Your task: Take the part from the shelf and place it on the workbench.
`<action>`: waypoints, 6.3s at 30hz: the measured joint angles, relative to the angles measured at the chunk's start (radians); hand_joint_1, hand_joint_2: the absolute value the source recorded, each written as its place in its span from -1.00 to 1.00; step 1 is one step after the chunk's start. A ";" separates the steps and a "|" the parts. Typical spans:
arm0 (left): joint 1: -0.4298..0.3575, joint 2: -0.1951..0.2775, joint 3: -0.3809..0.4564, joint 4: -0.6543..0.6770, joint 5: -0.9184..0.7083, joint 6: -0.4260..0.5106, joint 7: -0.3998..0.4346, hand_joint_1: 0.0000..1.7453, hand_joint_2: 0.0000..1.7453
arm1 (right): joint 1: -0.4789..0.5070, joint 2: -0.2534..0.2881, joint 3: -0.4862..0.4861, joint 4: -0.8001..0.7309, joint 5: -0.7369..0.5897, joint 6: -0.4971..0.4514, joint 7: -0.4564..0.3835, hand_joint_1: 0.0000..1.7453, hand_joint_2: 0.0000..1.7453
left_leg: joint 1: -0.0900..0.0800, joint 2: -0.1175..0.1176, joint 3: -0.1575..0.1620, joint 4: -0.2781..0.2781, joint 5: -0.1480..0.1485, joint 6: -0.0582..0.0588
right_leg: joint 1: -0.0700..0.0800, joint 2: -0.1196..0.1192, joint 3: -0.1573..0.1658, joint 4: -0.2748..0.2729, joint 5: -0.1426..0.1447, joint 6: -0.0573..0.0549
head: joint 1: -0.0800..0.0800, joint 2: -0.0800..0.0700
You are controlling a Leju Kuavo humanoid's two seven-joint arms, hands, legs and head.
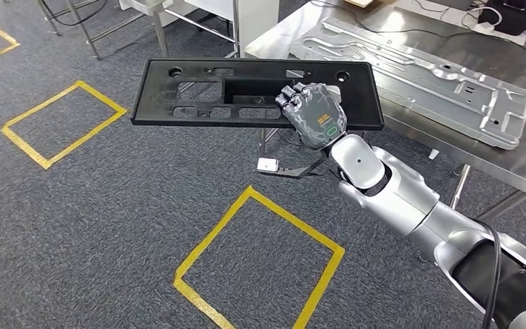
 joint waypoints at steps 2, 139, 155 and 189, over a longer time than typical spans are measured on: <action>-0.001 0.000 -0.001 0.000 0.002 0.004 0.007 -1.00 1.00 | 0.000 -0.007 -0.007 0.000 -0.011 0.001 -0.010 1.00 1.00 | 0.001 -0.038 0.051 -0.118 0.045 0.009 | -0.001 0.024 -0.002 0.007 -0.008 0.009 | 0.000 0.000; -0.030 0.014 -0.071 0.010 -0.014 -0.035 0.019 -1.00 1.00 | 0.132 -0.181 -0.268 0.556 -0.177 -0.082 -0.168 1.00 1.00 | 0.034 0.004 0.105 -0.179 0.038 -0.029 | -0.057 -0.067 -0.012 0.027 -0.015 0.066 | -0.006 0.000; -0.035 0.020 -0.081 0.010 -0.017 -0.054 0.028 -1.00 1.00 | 0.131 -0.084 -0.270 0.563 -0.112 -0.254 -0.199 1.00 1.00 | -0.048 0.002 0.041 -0.170 0.088 0.063 | 0.005 -0.065 0.025 0.019 -0.048 0.015 | -0.004 0.000; -0.035 0.023 -0.100 0.010 0.009 -0.093 0.056 -1.00 -1.00 | 0.140 0.156 -0.269 0.806 -0.093 -0.300 -0.164 -1.00 -1.00 | -0.047 0.002 0.050 -0.170 0.089 0.063 | 0.005 -0.065 0.035 0.016 -0.048 0.016 | -0.005 0.000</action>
